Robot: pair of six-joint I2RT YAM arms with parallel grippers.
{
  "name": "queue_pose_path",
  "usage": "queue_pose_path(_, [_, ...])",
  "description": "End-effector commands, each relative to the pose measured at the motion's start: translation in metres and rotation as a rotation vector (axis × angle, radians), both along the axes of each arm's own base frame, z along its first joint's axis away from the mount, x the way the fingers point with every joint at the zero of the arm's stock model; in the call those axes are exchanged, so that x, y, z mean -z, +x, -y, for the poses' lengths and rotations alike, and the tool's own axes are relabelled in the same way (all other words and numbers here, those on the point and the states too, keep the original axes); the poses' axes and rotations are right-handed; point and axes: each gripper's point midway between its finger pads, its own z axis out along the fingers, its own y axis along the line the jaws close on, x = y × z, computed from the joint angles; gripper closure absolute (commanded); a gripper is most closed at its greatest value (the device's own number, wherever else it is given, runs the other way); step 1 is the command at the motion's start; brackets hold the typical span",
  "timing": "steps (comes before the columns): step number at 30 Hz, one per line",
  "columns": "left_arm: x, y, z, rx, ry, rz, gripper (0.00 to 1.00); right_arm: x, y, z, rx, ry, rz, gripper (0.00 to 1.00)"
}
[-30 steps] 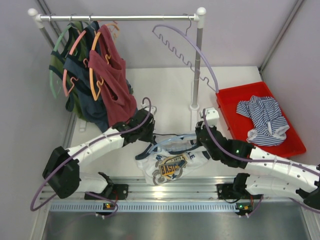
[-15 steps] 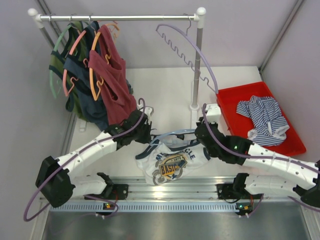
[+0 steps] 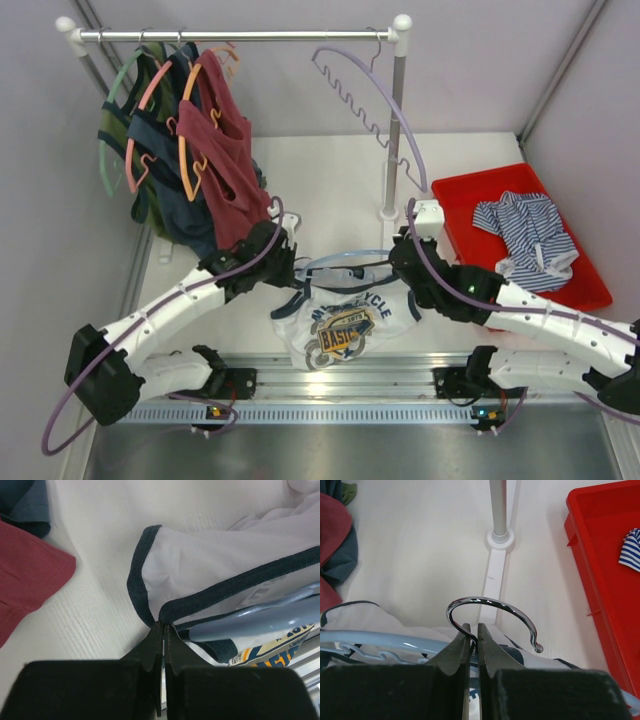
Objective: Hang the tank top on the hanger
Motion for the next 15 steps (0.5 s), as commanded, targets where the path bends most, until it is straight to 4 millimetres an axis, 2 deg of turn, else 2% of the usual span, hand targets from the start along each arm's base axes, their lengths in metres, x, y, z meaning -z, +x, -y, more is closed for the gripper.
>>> queue_pose_path(1, [-0.032, 0.005, -0.003, 0.015, -0.016, 0.068, 1.0, -0.026, 0.011, 0.004, 0.065, 0.049, 0.057, 1.0])
queue_pose_path(3, [-0.042, 0.004, -0.002, 0.025, -0.029, 0.081, 1.0, -0.025, 0.012, 0.004, 0.07, 0.041, 0.057, 1.0])
queue_pose_path(7, [-0.072, 0.005, 0.002, 0.048, -0.066, 0.124, 1.0, -0.022, 0.012, 0.004, 0.071, 0.034, 0.053, 1.0])
queue_pose_path(11, [-0.087, 0.003, 0.006, 0.097, -0.06, 0.118, 1.0, -0.025, 0.013, 0.005, 0.072, 0.04, 0.061, 1.0])
queue_pose_path(15, [-0.1, -0.002, 0.02, 0.182, -0.1, 0.113, 1.0, -0.032, 0.013, 0.003, 0.062, 0.048, 0.074, 1.0])
